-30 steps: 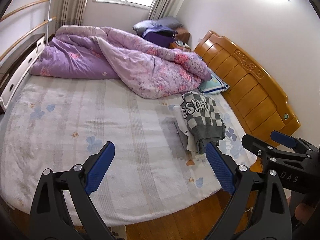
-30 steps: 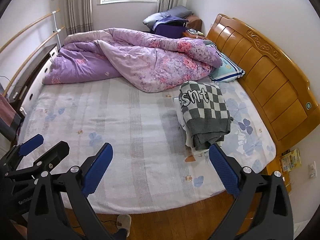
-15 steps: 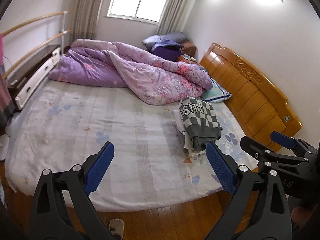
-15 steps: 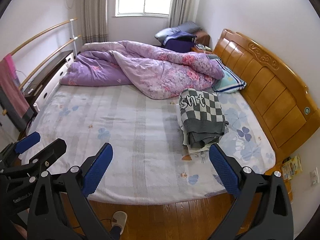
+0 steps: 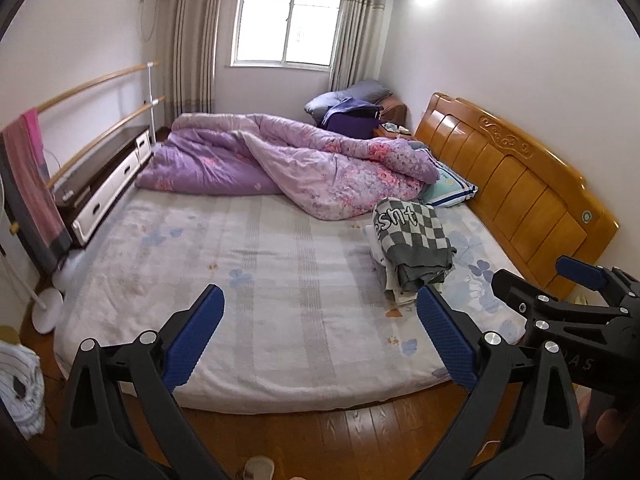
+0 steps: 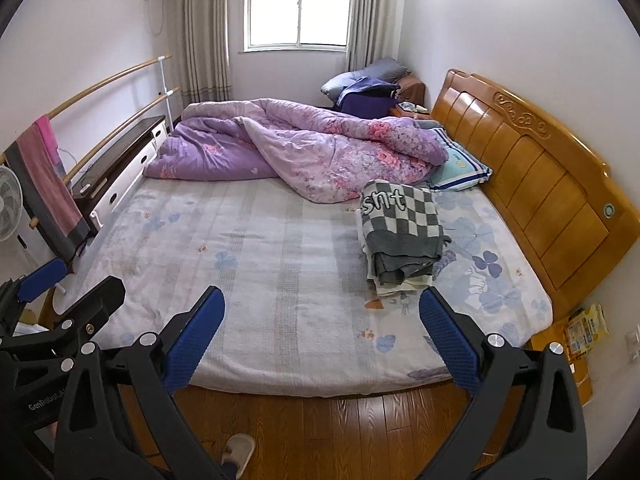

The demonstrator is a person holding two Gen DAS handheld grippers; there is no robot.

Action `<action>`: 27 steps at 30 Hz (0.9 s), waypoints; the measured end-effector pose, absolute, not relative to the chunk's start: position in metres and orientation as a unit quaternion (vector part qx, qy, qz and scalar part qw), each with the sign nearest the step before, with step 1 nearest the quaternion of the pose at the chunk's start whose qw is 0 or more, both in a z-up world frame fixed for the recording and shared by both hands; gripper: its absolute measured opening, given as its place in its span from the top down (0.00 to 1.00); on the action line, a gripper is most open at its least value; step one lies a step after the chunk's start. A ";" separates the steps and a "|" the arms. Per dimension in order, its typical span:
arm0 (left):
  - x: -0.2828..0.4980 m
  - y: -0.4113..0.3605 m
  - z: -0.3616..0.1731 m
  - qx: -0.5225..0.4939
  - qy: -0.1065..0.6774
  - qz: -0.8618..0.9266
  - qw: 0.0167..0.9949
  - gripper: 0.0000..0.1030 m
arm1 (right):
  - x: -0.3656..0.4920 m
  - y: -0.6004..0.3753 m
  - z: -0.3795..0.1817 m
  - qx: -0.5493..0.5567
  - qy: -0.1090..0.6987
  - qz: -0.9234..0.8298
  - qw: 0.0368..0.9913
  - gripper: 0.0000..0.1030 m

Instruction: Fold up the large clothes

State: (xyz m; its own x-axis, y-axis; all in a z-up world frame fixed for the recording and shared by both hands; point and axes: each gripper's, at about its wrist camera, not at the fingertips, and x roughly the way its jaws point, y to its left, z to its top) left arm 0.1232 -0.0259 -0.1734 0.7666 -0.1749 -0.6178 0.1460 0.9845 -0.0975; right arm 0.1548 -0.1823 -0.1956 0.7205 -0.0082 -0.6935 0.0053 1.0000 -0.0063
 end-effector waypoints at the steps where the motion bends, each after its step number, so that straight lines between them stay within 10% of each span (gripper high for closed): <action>1: 0.119 -0.027 -0.170 -0.021 0.327 -0.087 0.941 0.05 | 0.151 -0.184 -0.192 -0.001 0.371 -0.005 0.929 0.08; 27: 0.086 0.086 -0.144 -0.016 0.301 -0.106 0.948 0.05 | 0.094 -0.072 -0.156 -0.025 0.329 -0.052 0.943 0.07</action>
State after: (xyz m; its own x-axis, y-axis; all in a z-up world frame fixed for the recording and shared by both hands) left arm 0.0861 0.0856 -0.1439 0.7969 -0.2103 -0.5663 0.1905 0.9771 -0.0948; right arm 0.0938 -0.0723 -0.1561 0.7786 -0.1137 -0.6171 0.0806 0.9934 -0.0813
